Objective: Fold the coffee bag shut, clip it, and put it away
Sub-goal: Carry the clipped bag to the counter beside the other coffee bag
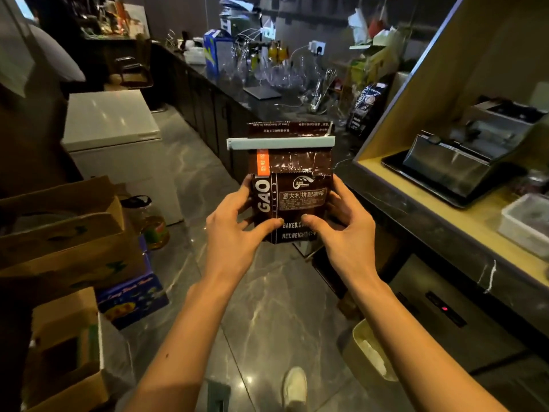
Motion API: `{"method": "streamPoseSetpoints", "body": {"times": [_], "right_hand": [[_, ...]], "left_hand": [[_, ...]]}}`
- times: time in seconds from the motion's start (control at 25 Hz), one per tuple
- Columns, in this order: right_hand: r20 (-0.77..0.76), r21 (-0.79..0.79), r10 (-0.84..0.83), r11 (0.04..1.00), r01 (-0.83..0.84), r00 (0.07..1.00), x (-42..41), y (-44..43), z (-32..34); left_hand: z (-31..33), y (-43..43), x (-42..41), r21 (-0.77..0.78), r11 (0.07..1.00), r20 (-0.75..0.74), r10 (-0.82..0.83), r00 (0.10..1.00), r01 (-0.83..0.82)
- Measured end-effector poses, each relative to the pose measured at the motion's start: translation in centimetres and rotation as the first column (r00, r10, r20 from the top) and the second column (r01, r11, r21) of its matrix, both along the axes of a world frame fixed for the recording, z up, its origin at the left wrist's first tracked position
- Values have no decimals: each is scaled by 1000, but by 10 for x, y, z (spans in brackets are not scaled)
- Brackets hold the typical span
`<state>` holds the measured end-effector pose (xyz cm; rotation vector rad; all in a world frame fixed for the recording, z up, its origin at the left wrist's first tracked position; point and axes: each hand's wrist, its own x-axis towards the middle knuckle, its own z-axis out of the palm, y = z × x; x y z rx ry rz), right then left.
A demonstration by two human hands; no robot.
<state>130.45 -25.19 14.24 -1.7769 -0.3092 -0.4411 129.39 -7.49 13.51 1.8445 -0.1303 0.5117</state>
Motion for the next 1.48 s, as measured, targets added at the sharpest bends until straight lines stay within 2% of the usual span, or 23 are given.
{"method": "streamPoseSetpoints", "body": {"times": [0.28,0.56,0.88,1.2,1.48], "right_hand": [[-30,57,-54,997,56,998,196,-40,-8],[-66,51,-100,993,104,993,357,-61,-10],[-166,60,-283,953,296,945,549,-45,-49],[-260,81,-483,852,517,836,693,-47,-67],[-293,119,-535,802,586,792,790,-104,-96]], "left_hand": [[1,-43,203,19,998,-6,-58,998,58],[2,-62,374,16,992,-25,-122,992,123],[-39,-48,595,3,954,-80,-298,951,299],[-50,-62,776,-34,865,-165,-500,850,501],[-72,-128,890,18,806,-195,-578,793,592]]}}
